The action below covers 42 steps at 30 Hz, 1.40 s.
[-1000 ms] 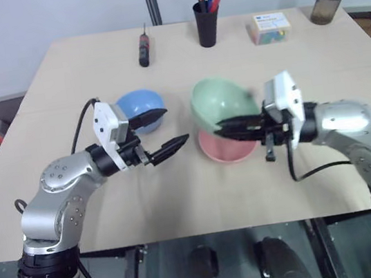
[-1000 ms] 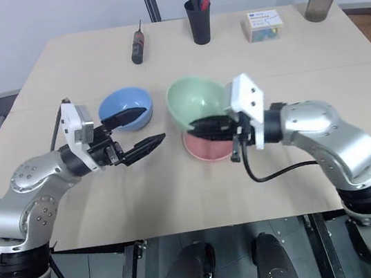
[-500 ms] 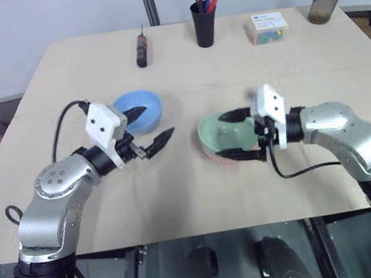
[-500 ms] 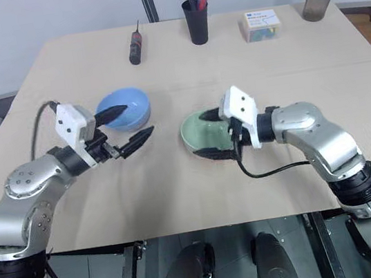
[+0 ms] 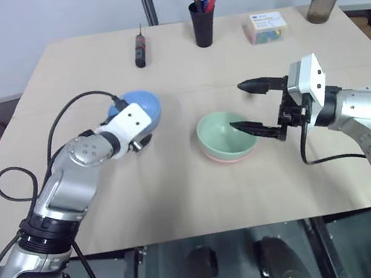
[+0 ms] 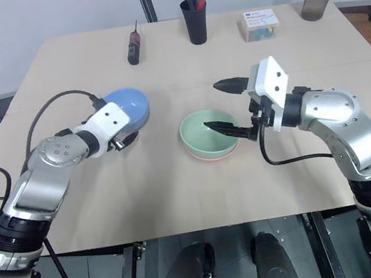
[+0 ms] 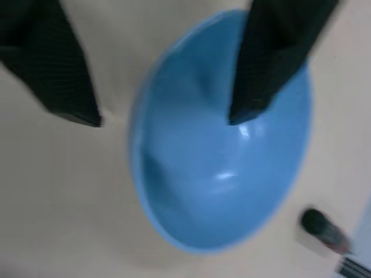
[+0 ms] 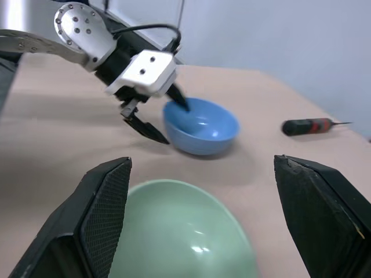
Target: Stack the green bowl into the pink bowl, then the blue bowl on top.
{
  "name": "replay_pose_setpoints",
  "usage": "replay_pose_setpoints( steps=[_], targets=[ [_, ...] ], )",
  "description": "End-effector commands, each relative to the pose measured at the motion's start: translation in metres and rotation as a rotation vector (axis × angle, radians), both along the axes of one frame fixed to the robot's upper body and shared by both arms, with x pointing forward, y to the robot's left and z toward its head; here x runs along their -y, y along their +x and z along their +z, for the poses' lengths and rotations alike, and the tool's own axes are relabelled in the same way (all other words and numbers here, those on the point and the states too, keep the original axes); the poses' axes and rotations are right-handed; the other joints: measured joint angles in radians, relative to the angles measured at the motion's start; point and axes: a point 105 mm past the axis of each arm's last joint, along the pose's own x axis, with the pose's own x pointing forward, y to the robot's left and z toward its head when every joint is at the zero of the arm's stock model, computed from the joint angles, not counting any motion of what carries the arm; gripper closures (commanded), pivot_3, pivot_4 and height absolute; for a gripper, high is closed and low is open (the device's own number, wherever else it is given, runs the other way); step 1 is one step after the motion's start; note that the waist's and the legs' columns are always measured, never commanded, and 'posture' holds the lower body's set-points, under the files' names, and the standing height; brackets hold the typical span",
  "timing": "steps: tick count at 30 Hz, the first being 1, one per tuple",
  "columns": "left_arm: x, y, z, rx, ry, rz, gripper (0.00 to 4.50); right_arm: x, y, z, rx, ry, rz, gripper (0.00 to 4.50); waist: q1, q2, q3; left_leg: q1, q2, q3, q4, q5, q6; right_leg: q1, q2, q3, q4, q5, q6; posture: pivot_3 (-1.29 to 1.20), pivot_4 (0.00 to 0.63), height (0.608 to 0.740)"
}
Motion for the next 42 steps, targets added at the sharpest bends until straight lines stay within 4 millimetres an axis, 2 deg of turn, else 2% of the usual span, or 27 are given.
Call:
replay_pose_setpoints(
  steps=[1,3,4,5,7,10,14,19,20,23,29,30,31,32,36,40,42],
  targets=[
    [0.002,0.006,0.010,0.029,0.026,-0.019,2.87,0.006,-0.006,0.013,0.080,0.003,-0.030,0.38,0.001,0.000,0.000,0.000,0.000,0.000,0.000,0.000,0.000,0.000,0.000,0.000,0.000,0.000,0.000,0.00,0.150,0.740],
    [0.004,0.007,0.008,0.021,0.027,-0.031,3.58,0.008,-0.006,0.013,0.081,0.004,-0.046,0.38,0.001,0.000,0.000,0.000,0.000,0.000,0.000,0.000,0.000,0.000,0.000,0.000,0.000,0.000,0.000,0.00,0.150,0.740],
    [0.005,0.008,0.008,0.018,0.025,-0.036,4.16,0.009,-0.006,0.013,0.080,0.004,-0.053,0.38,0.001,0.000,0.000,0.000,0.000,0.000,0.000,0.000,0.000,0.000,0.000,0.000,0.000,0.000,0.000,0.00,0.150,0.740],
    [0.006,0.009,0.008,0.017,0.024,-0.045,4.44,0.011,-0.007,0.013,0.079,0.003,-0.061,0.38,0.001,0.000,0.000,0.000,0.000,0.000,0.000,0.000,0.000,0.000,0.000,0.000,0.000,0.000,0.000,0.00,0.150,0.740],
    [0.014,0.008,0.012,0.014,-0.010,-0.085,4.44,0.016,-0.008,0.011,0.078,-0.002,-0.081,0.38,0.002,0.000,0.000,-0.001,0.000,0.000,0.000,0.000,0.000,0.000,0.000,0.000,0.000,0.000,0.000,0.00,0.150,0.740],
    [0.036,0.001,0.028,0.019,-0.105,-0.205,4.44,0.024,-0.010,0.007,0.073,-0.010,-0.114,0.38,0.003,0.000,0.000,-0.001,0.000,0.000,0.001,0.000,0.000,0.000,-0.001,0.000,0.000,0.000,0.000,0.00,0.150,0.740],
    [0.077,-0.028,0.056,0.052,-0.171,-0.517,4.44,0.047,-0.016,-0.002,0.060,-0.033,-0.187,0.38,0.004,0.000,0.000,-0.006,0.000,-0.001,0.002,0.000,0.000,-0.004,-0.001,-0.001,0.000,0.000,0.000,0.00,0.150,0.740],
    [0.094,-0.041,0.072,0.081,-0.164,-0.704,4.44,0.073,-0.032,-0.016,0.033,-0.086,-0.247,0.38,0.006,0.000,0.000,-0.012,0.000,-0.002,0.004,0.000,0.000,-0.009,-0.001,-0.002,0.001,0.000,0.000,0.00,0.150,0.740],
    [0.105,-0.049,0.078,0.083,-0.187,-0.815,4.44,0.084,-0.037,-0.019,0.018,-0.093,-0.278,0.38,0.003,0.000,0.000,-0.012,0.000,-0.002,0.004,0.000,0.000,-0.009,-0.001,-0.002,0.001,0.000,0.000,0.00,0.150,0.740],
    [0.118,-0.061,0.081,-0.010,-0.204,-0.972,4.44,0.102,-0.045,-0.023,-0.004,-0.108,-0.342,0.38,0.008,0.000,0.000,-0.012,0.000,-0.002,0.005,0.000,0.000,-0.008,0.000,-0.003,0.001,0.000,0.000,0.00,0.150,0.740],
    [0.128,-0.065,0.079,-0.041,-0.188,-1.095,4.44,0.095,-0.046,-0.021,0.012,-0.102,-0.352,0.38,-0.004,0.000,0.000,-0.009,0.000,0.001,0.006,0.000,0.000,-0.008,0.001,0.001,0.005,0.000,0.000,0.00,0.150,0.740],
    [0.130,-0.069,0.077,-0.089,-0.211,-1.138,4.44,0.092,-0.046,-0.021,0.015,-0.101,-0.348,0.38,-0.003,0.000,0.000,-0.008,0.000,0.001,0.006,0.000,0.000,-0.008,0.001,0.001,0.005,0.000,0.000,0.00,0.150,0.740],
    [0.131,-0.073,0.077,-0.123,-0.227,-1.171,3.84,0.090,-0.046,-0.022,0.016,-0.101,-0.345,0.38,-0.003,0.000,0.000,-0.009,0.000,0.000,0.006,0.000,0.000,-0.008,0.001,0.000,0.006,0.000,0.000,0.00,0.150,0.740],
    [0.131,-0.076,0.077,-0.134,-0.238,-1.197,3.62,0.088,-0.047,-0.021,0.017,-0.098,-0.343,0.38,-0.003,0.000,0.000,-0.009,0.000,0.000,0.006,0.000,0.000,-0.008,0.002,0.000,0.006,0.000,0.000,0.00,0.150,0.740],
    [0.131,-0.065,0.087,-0.020,-0.273,-1.137,2.14,0.084,-0.046,-0.022,0.007,-0.082,-0.346,0.38,0.000,0.000,0.000,-0.010,0.000,0.000,0.009,0.000,0.001,-0.008,0.000,0.000,0.005,0.000,0.000,0.00,0.150,0.740],
    [0.114,-0.041,0.102,0.106,-0.421,-0.932,2.14,0.081,-0.041,-0.031,-0.040,-0.055,-0.341,0.38,0.000,0.000,0.000,-0.011,0.000,-0.001,0.011,0.000,0.001,-0.008,0.001,-0.001,0.007,0.000,0.000,0.00,0.150,0.740],
    [0.101,-0.037,0.099,0.089,-0.478,-0.854,2.14,0.079,-0.041,-0.037,-0.093,-0.058,-0.316,0.38,-0.003,0.000,0.000,-0.011,0.000,-0.001,0.013,0.000,0.001,-0.008,0.001,-0.001,0.009,0.000,0.000,0.00,0.150,0.740]
  ],
)
